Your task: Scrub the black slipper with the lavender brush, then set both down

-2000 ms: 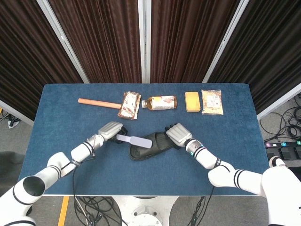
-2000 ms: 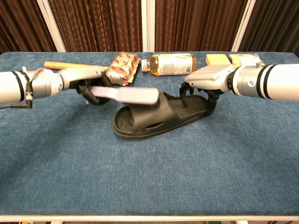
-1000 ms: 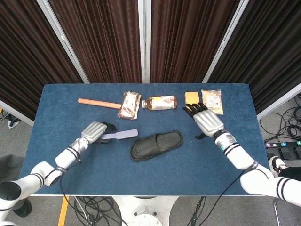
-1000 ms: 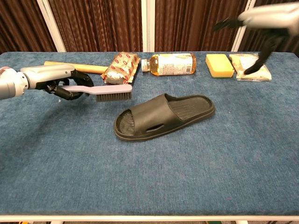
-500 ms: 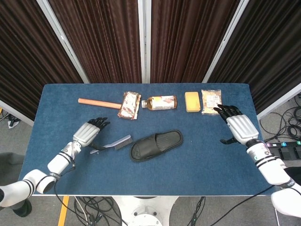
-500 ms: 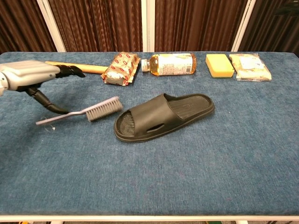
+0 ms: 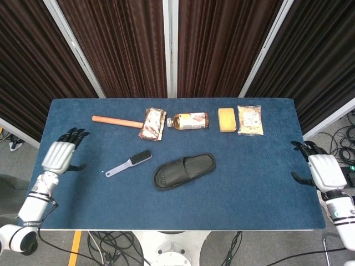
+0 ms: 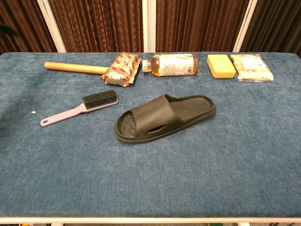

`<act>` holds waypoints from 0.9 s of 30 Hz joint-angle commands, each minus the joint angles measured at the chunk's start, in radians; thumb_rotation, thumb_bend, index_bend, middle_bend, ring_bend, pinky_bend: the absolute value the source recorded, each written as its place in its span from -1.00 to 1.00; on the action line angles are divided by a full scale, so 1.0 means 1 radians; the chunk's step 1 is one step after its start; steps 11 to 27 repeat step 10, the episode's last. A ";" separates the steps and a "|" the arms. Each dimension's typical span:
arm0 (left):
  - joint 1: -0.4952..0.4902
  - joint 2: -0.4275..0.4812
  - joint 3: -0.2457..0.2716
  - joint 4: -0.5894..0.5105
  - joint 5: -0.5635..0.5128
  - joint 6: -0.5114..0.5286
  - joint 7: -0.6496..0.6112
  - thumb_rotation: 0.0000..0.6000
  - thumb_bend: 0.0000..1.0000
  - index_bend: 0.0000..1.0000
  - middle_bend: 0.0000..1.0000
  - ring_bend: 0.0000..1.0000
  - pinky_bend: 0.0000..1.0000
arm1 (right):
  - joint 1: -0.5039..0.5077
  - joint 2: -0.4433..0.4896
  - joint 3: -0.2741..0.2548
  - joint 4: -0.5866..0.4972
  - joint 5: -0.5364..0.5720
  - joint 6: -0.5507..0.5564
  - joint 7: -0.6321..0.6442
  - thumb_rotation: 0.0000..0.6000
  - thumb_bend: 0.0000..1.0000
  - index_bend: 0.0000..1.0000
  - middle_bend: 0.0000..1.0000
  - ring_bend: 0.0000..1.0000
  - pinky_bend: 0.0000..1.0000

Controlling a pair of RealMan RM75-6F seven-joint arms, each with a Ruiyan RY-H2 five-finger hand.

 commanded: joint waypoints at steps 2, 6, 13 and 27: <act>0.165 0.060 -0.001 -0.093 -0.032 0.216 0.064 1.00 -0.79 -0.57 -0.57 -0.82 -0.55 | -0.123 -0.036 -0.049 0.015 -0.058 0.132 -0.002 1.00 -0.67 -0.74 -0.58 -0.87 -0.69; 0.237 0.075 0.027 -0.152 0.011 0.303 0.077 1.00 -0.79 -0.56 -0.57 -0.82 -0.56 | -0.178 -0.053 -0.063 0.010 -0.082 0.187 0.002 1.00 -0.67 -0.78 -0.61 -0.90 -0.73; 0.281 0.074 0.042 -0.197 0.049 0.350 0.095 1.00 -0.79 -0.56 -0.57 -0.82 -0.56 | -0.201 -0.057 -0.064 0.008 -0.118 0.211 0.016 1.00 -0.67 -0.79 -0.61 -0.90 -0.77; 0.281 0.074 0.042 -0.197 0.049 0.350 0.095 1.00 -0.79 -0.56 -0.57 -0.82 -0.56 | -0.201 -0.057 -0.064 0.008 -0.118 0.211 0.016 1.00 -0.67 -0.79 -0.61 -0.90 -0.77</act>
